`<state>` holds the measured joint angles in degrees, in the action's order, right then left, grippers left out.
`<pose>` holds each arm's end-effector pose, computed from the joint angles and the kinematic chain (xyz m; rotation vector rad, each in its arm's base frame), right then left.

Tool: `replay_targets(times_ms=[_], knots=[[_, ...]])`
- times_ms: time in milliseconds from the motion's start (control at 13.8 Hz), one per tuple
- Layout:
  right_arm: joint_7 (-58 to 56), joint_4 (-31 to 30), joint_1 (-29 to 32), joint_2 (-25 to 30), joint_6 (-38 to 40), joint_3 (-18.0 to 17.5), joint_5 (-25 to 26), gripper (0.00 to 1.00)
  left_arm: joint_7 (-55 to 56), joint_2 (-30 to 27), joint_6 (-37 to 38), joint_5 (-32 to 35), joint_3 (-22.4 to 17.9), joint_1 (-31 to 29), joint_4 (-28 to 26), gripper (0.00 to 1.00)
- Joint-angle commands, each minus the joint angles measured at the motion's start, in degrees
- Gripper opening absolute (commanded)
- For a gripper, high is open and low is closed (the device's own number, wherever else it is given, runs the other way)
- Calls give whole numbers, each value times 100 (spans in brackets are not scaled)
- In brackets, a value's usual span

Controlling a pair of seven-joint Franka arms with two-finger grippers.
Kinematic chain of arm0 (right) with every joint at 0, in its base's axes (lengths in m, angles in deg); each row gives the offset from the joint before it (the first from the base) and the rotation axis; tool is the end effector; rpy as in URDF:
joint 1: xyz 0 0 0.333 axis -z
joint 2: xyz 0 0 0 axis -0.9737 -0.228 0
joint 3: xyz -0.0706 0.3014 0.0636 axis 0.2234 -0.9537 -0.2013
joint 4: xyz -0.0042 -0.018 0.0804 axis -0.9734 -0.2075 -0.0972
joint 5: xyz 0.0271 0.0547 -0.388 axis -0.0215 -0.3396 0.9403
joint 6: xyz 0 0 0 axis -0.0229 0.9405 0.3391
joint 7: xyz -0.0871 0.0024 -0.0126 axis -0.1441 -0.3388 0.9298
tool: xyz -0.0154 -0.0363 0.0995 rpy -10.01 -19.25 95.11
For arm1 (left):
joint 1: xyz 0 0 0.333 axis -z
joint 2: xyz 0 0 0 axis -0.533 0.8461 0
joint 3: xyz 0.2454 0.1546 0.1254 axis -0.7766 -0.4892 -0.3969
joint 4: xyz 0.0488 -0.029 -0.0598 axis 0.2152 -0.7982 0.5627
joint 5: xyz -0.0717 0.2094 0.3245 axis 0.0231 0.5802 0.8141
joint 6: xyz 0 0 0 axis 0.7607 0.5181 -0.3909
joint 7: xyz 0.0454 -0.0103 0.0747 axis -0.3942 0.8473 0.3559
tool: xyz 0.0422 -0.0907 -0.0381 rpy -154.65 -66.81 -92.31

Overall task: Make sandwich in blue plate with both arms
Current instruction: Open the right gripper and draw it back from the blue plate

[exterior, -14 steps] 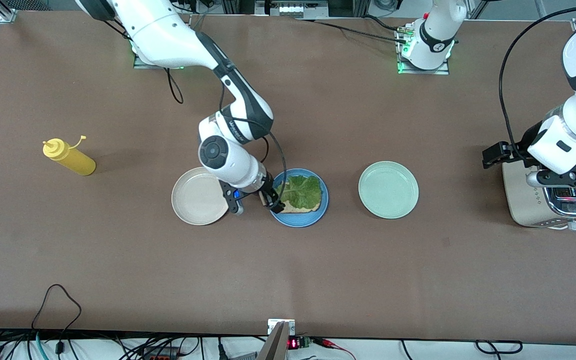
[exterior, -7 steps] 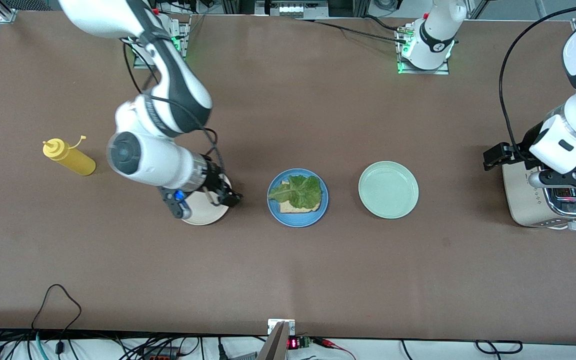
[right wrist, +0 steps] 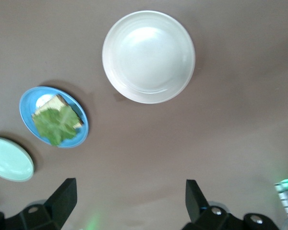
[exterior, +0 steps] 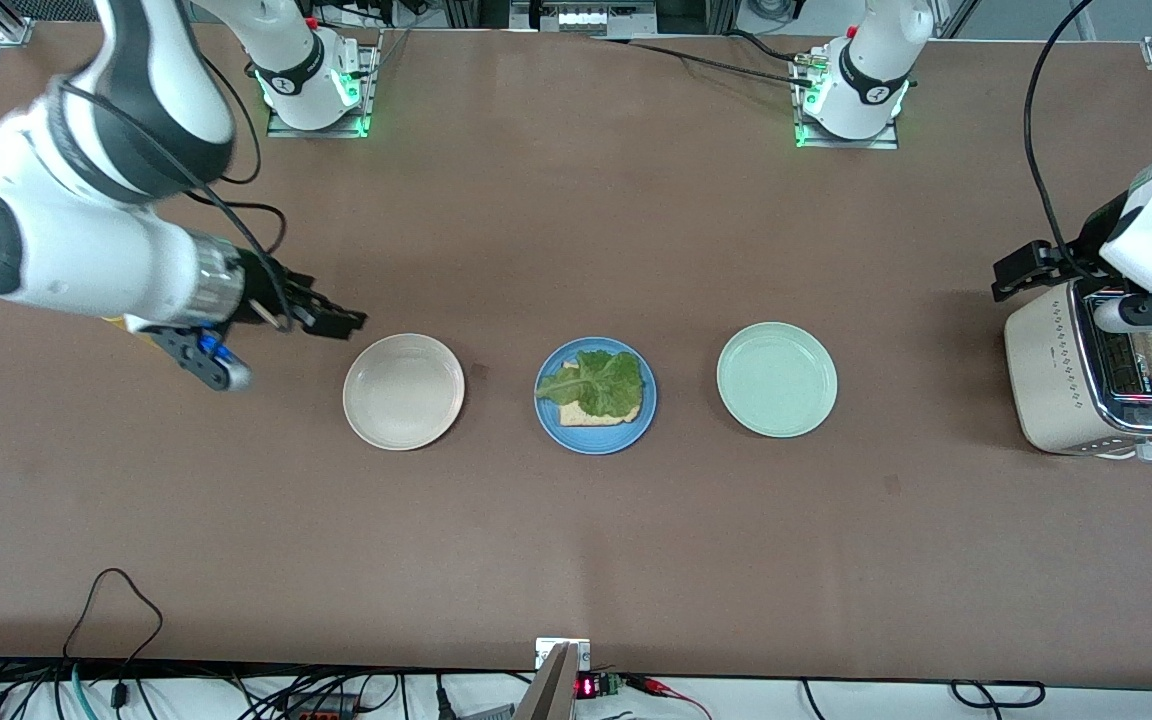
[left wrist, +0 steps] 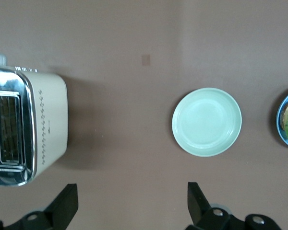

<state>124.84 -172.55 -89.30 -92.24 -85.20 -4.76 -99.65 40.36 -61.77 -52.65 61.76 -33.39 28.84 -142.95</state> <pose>0.5945 0.1611 0.4925 -2.7551 0.7358 0.4878 0.5792 -0.0093 0.5662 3.1312 0.1152 -0.1201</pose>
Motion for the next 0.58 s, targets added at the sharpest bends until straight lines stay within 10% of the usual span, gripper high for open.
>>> replay_targets(times_ms=[0, 508], knots=[[-1276, -1445, 605, 1346, -64, -146, 26, 100, -59, -19, 279, -58, 15, -50, 65, 100], [-5054, -2144, 1669, 2282, 384, -137, 887, 100, -463, 166, 420, -416, 33, -77, 295, 100]])
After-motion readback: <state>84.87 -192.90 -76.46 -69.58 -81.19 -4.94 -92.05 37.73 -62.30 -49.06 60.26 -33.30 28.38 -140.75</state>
